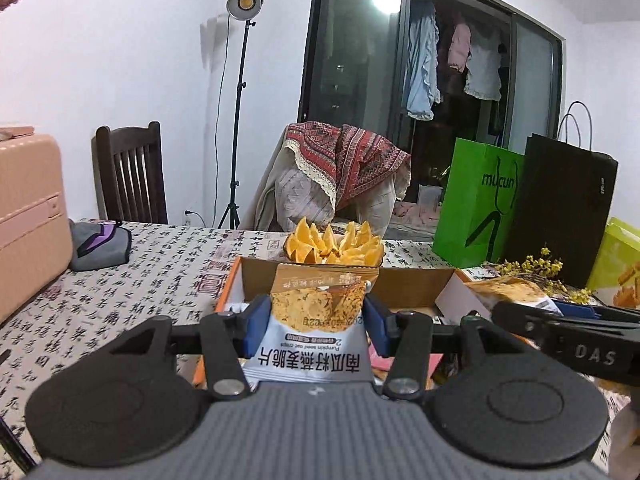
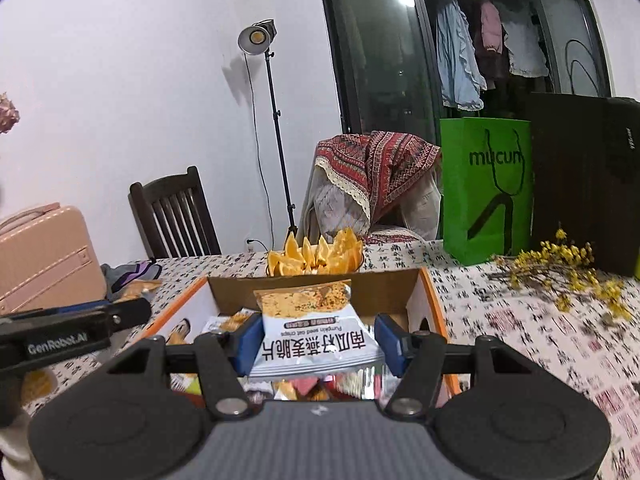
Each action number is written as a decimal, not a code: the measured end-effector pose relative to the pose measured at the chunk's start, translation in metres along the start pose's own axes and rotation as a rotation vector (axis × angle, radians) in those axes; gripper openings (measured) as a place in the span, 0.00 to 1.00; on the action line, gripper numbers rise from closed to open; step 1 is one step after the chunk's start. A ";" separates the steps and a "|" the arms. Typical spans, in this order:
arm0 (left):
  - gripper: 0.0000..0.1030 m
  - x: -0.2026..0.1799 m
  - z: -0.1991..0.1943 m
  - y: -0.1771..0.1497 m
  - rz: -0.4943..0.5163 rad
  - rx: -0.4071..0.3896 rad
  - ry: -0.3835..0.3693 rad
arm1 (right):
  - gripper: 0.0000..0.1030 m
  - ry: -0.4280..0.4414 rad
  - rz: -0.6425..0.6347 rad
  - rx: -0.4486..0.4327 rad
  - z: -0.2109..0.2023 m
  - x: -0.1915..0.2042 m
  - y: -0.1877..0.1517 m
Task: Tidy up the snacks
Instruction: 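Carry both crisp packets over the orange box and open both grippers inside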
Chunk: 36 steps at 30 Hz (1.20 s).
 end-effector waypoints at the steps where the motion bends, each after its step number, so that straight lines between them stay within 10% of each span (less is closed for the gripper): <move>1: 0.50 -0.001 0.006 0.001 -0.001 0.001 0.005 | 0.58 -0.003 -0.003 0.002 0.007 0.000 0.003; 20: 0.51 0.018 0.081 -0.030 -0.058 0.063 0.038 | 0.58 0.000 -0.037 -0.012 0.064 -0.014 -0.018; 25: 0.78 0.018 0.072 -0.027 -0.074 0.017 0.029 | 0.60 -0.011 -0.037 0.000 0.066 -0.015 -0.019; 31: 1.00 0.020 0.060 -0.021 -0.096 -0.044 0.045 | 1.00 -0.007 -0.033 -0.002 0.065 -0.015 -0.022; 36: 1.00 0.018 0.058 -0.021 -0.086 -0.037 0.054 | 1.00 -0.007 -0.030 -0.001 0.063 -0.016 -0.023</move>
Point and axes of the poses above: each gripper's, at about its wrist camera, not at the fingertips, and z roughly the way its jaws point, x to its left, y to its top, the point moved 7 cm from there along z, roughly the way its jaws point, and after that the axes turned 1 degree about x, right-handed, at the moved point
